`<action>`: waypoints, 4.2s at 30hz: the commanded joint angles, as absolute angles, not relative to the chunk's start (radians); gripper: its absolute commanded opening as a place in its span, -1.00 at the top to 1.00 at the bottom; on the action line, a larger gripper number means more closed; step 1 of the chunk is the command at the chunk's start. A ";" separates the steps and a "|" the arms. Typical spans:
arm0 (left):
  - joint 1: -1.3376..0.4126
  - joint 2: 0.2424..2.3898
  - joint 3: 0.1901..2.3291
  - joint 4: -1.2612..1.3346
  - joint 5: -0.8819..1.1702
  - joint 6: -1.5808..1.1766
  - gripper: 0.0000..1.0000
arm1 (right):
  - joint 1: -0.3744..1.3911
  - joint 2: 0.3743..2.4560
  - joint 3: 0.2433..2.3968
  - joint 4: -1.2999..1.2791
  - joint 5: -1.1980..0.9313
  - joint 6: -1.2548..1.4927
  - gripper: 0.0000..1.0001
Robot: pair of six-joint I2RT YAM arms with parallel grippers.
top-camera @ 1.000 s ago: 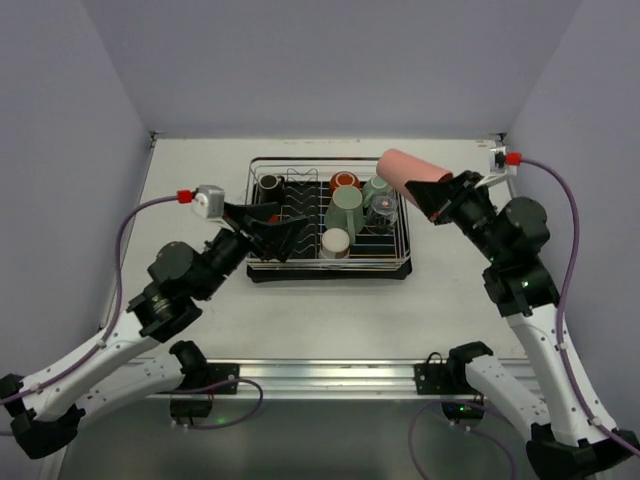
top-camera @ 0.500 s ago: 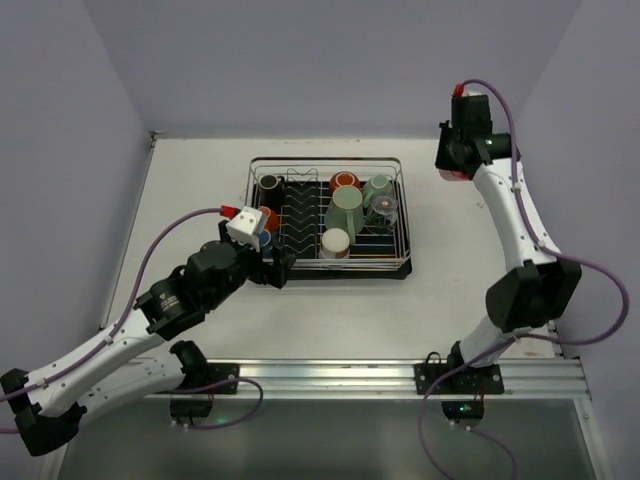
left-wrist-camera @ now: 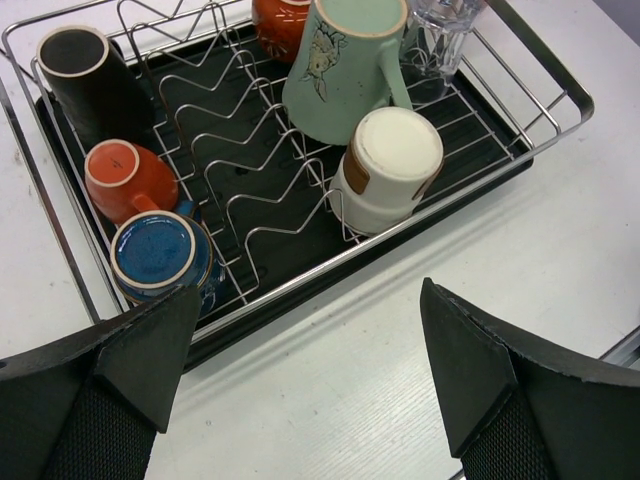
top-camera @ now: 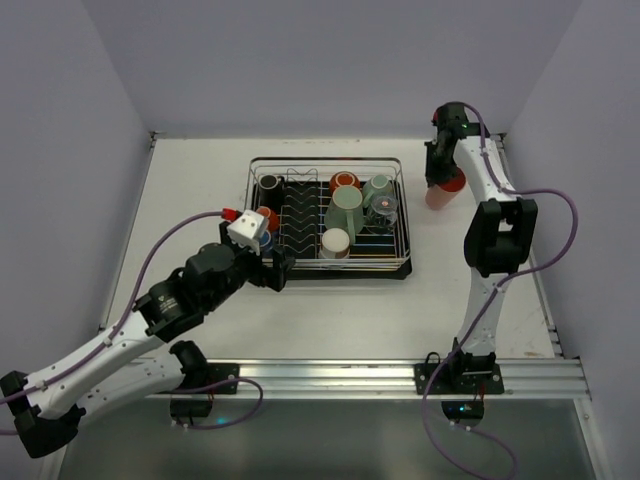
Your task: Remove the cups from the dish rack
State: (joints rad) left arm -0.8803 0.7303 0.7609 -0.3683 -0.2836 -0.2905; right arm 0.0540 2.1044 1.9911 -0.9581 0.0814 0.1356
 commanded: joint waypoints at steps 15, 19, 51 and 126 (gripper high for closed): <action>-0.885 0.880 0.854 -0.337 -0.160 -0.301 -1.00 | 0.060 2.100 2.019 -0.962 0.044 0.098 -0.17; -0.893 0.951 0.900 -0.289 -0.123 -0.322 -1.00 | 0.060 1.962 1.971 -0.910 0.032 0.126 -0.46; -0.950 1.600 1.189 -0.157 -0.399 -0.299 -1.00 | 0.155 0.934 0.884 -0.281 -0.279 0.423 -0.50; -0.939 0.767 0.816 -0.037 -0.254 -0.483 -1.00 | 0.373 0.750 0.881 -0.176 -0.286 0.633 1.00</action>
State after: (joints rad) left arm -0.9363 0.8410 0.7593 0.2287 -0.1478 -0.5877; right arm 0.3782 0.7948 0.6525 0.4034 -0.5613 1.0267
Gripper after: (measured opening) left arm 0.997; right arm 0.069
